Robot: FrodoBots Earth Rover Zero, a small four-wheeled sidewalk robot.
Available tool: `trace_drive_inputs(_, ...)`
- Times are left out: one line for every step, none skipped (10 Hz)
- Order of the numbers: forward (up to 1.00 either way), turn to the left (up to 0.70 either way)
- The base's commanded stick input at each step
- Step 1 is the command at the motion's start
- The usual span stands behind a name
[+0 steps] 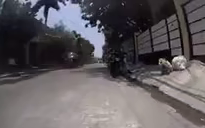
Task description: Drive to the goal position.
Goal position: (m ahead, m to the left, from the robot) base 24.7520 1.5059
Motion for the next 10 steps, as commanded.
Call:
trace_drive_inputs(0.85,-0.26)
trace_drive_inputs(0.85,-0.34)
trace_drive_inputs(0.85,-0.34)
trace_drive_inputs(0.85,-0.26)
trace_drive_inputs(0.85,-0.13)
trace_drive_inputs(0.85,0.00)
trace_drive_inputs(0.69,0.00)
trace_drive_inputs(0.19,0.02)
trace_drive_inputs(0.06,0.01)
trace_drive_inputs(0.00,0.00)
